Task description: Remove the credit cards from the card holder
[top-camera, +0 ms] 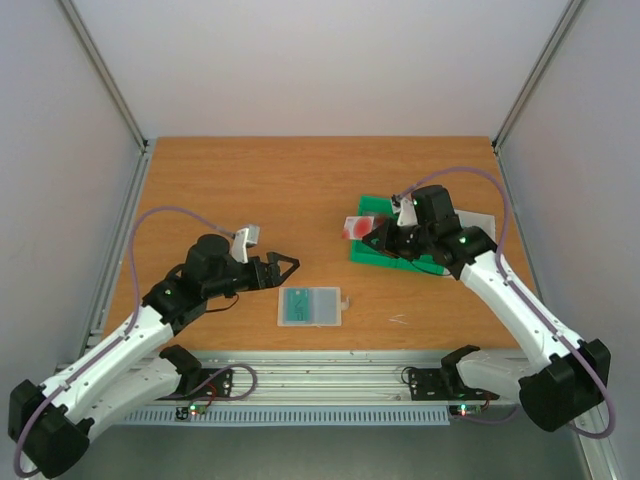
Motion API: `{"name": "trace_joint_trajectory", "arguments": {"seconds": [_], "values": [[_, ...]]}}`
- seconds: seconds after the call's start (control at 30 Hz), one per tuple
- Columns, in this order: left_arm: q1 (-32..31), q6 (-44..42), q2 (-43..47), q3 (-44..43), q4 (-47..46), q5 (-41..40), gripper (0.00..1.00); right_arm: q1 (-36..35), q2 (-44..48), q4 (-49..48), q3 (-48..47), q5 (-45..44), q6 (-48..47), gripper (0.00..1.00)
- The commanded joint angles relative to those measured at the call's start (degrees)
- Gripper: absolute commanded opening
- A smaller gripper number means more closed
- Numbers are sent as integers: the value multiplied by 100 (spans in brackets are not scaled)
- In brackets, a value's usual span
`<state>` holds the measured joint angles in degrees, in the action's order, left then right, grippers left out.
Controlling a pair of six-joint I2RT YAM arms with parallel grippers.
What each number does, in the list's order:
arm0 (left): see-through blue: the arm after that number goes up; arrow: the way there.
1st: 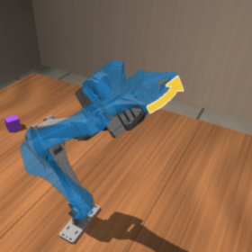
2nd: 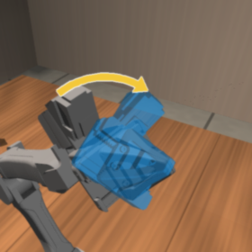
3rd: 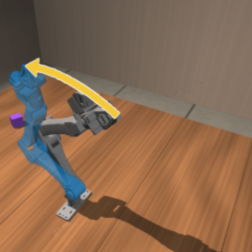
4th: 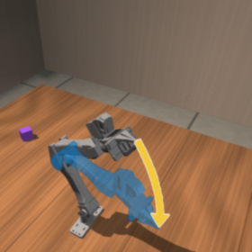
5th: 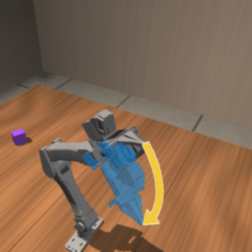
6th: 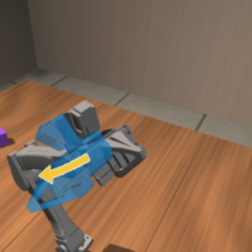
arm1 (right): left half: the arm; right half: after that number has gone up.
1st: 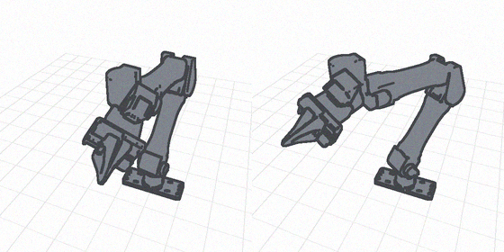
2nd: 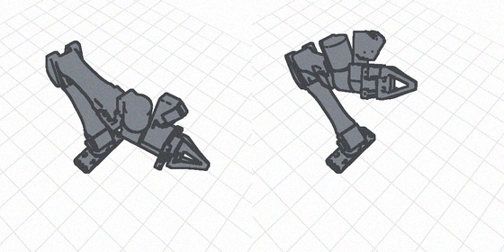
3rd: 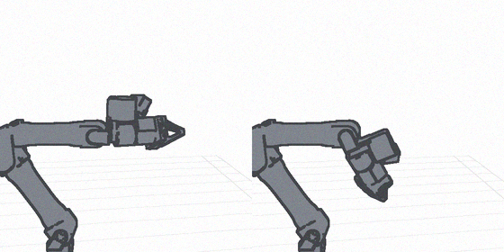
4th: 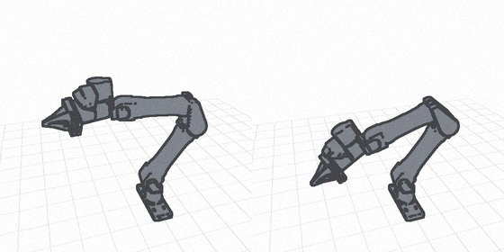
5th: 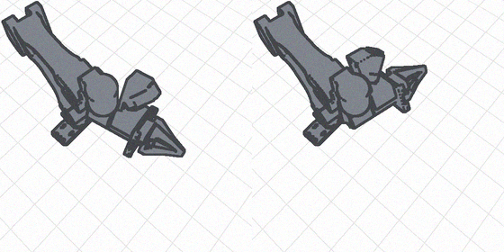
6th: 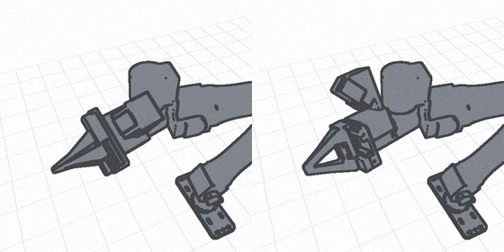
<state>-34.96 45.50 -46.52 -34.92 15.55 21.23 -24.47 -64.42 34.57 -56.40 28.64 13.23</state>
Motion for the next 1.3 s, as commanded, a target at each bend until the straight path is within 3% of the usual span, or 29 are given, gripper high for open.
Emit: {"name": "trace_joint_trajectory", "arguments": {"seconds": [0.0,0.27,0.5,0.73,1.27], "values": [[7,-311,-148,60,57,168,99,251,-457,824,-505,-400,-727,1],[10,-232,-120,180,243,273,99,763,-1096,920,-840,-1305,-953,1],[16,-278,15,259,635,150,99,1069,-1938,956,-1263,-1202,-1160,1],[16,-206,-156,413,438,189,99,1189,-2680,656,-1473,-970,-1181,1],[16,-169,-612,488,97,181,99,1326,-3489,13,-1739,-373,-1234,1]]}}
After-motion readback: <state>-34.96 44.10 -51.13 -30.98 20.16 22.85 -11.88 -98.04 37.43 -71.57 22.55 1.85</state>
